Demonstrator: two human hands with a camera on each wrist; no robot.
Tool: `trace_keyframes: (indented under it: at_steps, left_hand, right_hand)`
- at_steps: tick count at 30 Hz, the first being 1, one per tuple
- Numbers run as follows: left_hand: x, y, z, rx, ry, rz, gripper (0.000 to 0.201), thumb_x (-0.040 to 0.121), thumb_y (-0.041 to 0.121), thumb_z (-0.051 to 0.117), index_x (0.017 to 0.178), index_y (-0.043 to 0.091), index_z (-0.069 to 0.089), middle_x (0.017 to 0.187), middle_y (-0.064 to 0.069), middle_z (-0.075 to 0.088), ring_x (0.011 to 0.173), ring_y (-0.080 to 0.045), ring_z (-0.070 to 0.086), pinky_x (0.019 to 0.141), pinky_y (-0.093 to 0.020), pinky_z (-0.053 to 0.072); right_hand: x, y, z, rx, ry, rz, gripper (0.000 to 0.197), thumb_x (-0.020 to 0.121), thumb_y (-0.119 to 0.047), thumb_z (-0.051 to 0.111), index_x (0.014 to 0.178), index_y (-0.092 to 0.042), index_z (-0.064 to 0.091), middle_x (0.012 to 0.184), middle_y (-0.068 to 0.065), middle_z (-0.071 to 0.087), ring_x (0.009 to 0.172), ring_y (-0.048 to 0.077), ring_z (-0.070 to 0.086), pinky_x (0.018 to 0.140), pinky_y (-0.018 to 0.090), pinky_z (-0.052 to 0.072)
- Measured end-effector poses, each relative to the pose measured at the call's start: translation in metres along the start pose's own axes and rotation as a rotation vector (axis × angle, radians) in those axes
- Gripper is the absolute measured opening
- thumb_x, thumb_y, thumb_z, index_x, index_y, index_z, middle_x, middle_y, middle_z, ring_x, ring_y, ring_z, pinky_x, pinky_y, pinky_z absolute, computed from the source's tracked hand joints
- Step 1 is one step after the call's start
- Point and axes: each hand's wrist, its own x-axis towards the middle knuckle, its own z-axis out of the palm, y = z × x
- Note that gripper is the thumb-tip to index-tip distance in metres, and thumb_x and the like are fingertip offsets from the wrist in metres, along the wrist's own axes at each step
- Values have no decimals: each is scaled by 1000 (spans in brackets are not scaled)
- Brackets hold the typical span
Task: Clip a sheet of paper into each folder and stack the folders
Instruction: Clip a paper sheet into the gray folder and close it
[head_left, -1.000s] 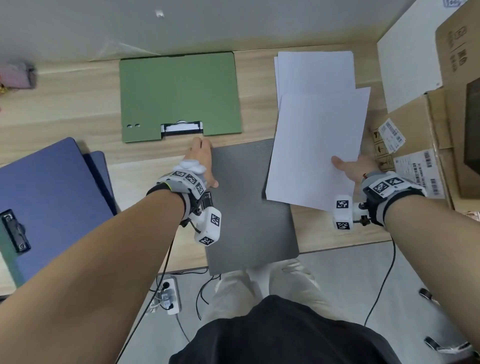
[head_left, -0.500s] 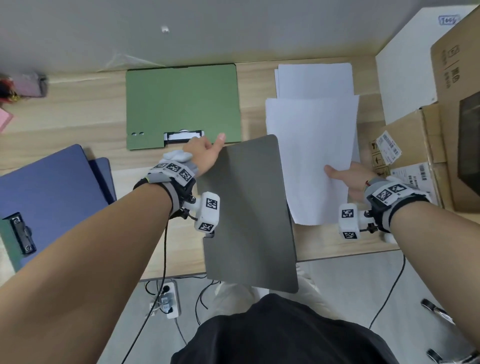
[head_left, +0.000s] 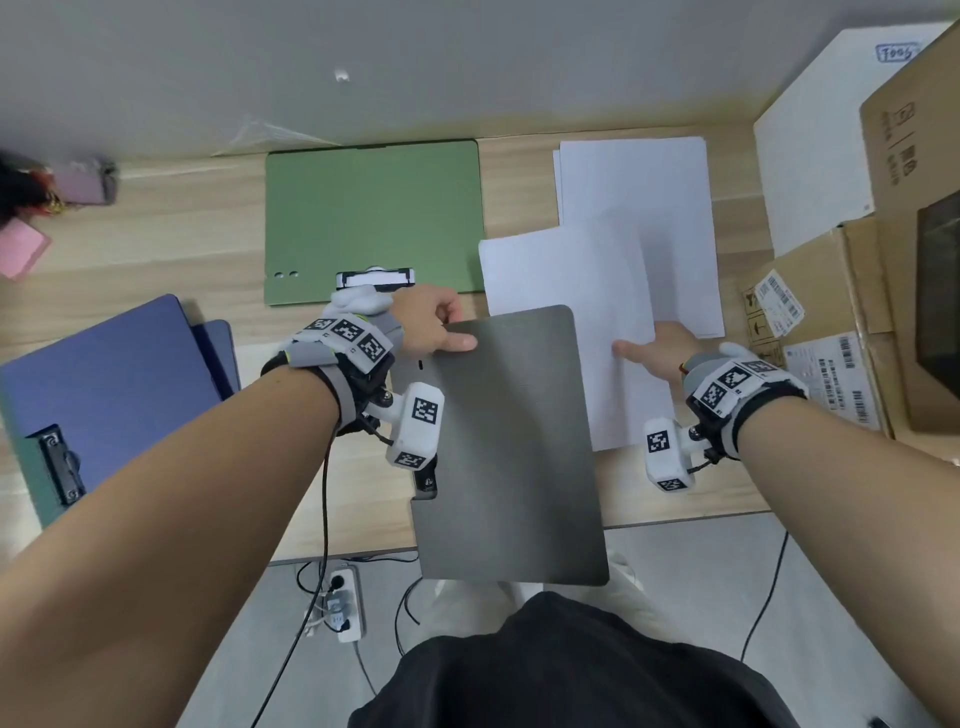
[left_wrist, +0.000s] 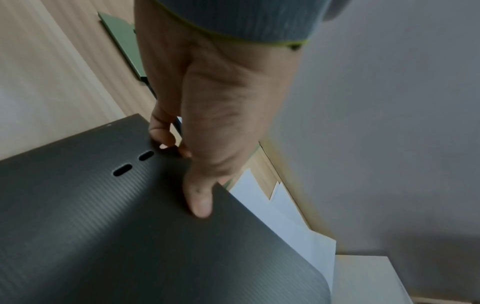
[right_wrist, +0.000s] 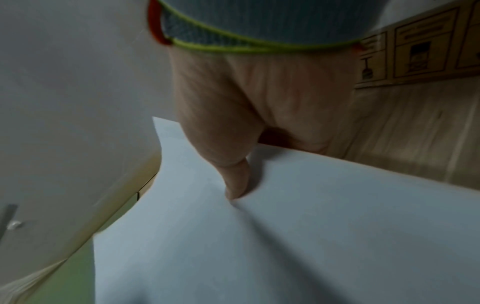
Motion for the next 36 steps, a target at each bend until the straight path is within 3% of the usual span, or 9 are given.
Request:
trace_keyframes:
  at_steps: [4, 8, 11, 16, 22, 25, 28, 31, 36]
  left_hand:
    - [2, -9, 10, 25, -14, 30, 26, 88, 5, 65, 109, 19, 63, 100, -1, 62, 77, -20, 55, 65, -26, 43]
    - [1, 3, 11, -200, 25, -108, 32, 93, 1, 38, 103, 22, 59, 102, -7, 57, 80, -24, 52, 66, -35, 56]
    - [-2, 13, 1, -349, -11, -197, 18, 101, 29, 47, 105, 15, 56, 114, -10, 54, 95, -24, 51, 69, -32, 58]
    - [-17, 28, -13, -322, -5, -165, 90, 55, 101, 35, 88, 18, 47, 91, -6, 45, 87, -28, 58, 88, -45, 59]
    - [-24, 29, -22, -339, 52, -139, 112, 46, 99, 29, 106, 9, 56, 110, -9, 51, 100, -35, 62, 81, -49, 61]
    - [-34, 38, -26, -313, 59, -141, 93, 46, 100, 44, 93, 21, 54, 113, -7, 47, 92, -32, 62, 75, -46, 61]
    - [-46, 47, -33, -326, 106, -130, 56, 57, 67, 65, 81, 19, 50, 99, -5, 48, 77, -24, 56, 67, -48, 63]
    - [-54, 44, -48, -337, 250, -66, 24, 74, 24, 62, 98, 17, 58, 99, -5, 55, 79, -24, 55, 71, -48, 62]
    - [-72, -5, -82, 46, 370, -93, 48, 85, -7, 50, 128, 15, 58, 129, -9, 57, 114, -26, 55, 80, -24, 37]
  right_hand:
    - [0, 3, 6, -9, -13, 22, 47, 96, -35, 57, 133, -6, 53, 130, 11, 59, 115, 31, 56, 85, 30, 39]
    - [3, 4, 9, 4, -3, 38, 47, 96, -33, 56, 133, -4, 51, 131, 13, 59, 115, 31, 56, 84, 31, 39]
    - [4, -1, 11, 10, -2, 6, 48, 95, -34, 57, 133, -5, 52, 129, 14, 60, 110, 31, 56, 83, 31, 39]
    - [-2, -15, 17, -18, -16, -8, 57, 94, -42, 58, 137, -6, 48, 131, 11, 57, 115, 31, 55, 86, 33, 41]
    - [-10, -30, 38, -53, -53, 20, 57, 92, -44, 57, 135, -9, 45, 127, 10, 56, 114, 34, 55, 98, 42, 46]
    - [-14, -36, 48, -48, -86, 4, 47, 91, -38, 57, 129, -11, 51, 117, 7, 60, 109, 33, 57, 99, 45, 46]
    - [-16, -41, 54, -38, -92, -19, 33, 92, -30, 56, 120, -13, 59, 108, 6, 65, 103, 33, 59, 95, 42, 48]
    - [-19, -43, 55, -81, -80, -19, 25, 91, -29, 55, 110, -14, 57, 91, 4, 61, 90, 30, 56, 77, 34, 44]
    - [-23, -54, 64, -173, -64, 1, 44, 95, -26, 54, 131, -1, 49, 108, 12, 55, 94, 31, 53, 76, 32, 41]
